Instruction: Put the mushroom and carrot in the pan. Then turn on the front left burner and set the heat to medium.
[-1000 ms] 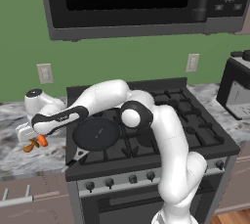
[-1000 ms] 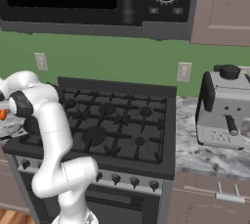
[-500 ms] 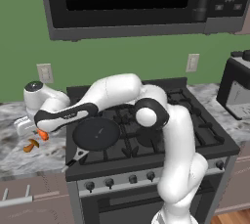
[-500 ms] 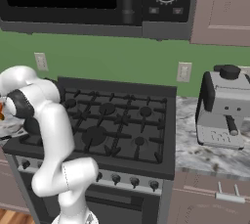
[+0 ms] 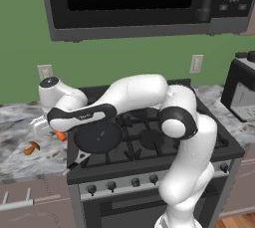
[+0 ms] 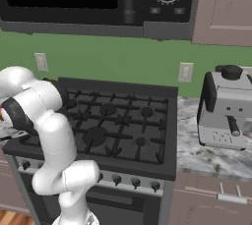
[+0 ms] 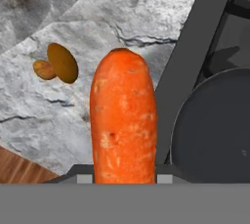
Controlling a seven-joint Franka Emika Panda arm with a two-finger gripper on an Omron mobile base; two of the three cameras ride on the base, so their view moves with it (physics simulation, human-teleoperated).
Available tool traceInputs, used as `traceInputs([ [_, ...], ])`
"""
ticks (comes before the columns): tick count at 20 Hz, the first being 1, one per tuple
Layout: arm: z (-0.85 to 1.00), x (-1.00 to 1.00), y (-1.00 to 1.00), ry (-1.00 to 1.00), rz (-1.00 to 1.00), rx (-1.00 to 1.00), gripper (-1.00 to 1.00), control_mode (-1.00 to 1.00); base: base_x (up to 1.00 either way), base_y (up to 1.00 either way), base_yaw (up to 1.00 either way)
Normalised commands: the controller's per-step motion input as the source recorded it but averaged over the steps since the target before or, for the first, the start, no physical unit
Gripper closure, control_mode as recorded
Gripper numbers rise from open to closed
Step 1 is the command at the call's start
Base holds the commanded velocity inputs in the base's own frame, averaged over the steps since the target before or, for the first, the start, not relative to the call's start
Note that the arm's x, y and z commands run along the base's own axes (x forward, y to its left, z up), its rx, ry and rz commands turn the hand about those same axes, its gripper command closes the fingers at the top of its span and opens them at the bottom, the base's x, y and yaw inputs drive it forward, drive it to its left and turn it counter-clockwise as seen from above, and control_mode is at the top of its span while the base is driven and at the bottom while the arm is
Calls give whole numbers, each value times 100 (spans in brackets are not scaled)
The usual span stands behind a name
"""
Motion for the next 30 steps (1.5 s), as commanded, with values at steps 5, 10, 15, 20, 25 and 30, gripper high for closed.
traceInputs([
  [5,12,-45,-91,0,0,4,100,-100,0,0,0],
  [10,11,-18,-95,0,0,8,100,-100,0,0,0],
  [15,19,6,-79,1,0,5,100,-100,0,0,0],
  [20,9,49,-39,18,0,0,100,-100,0,0,0],
  [25,6,78,-5,37,0,-4,100,-100,0,0,0],
  [30,0,52,0,32,0,-11,100,-100,0,0,0],
])
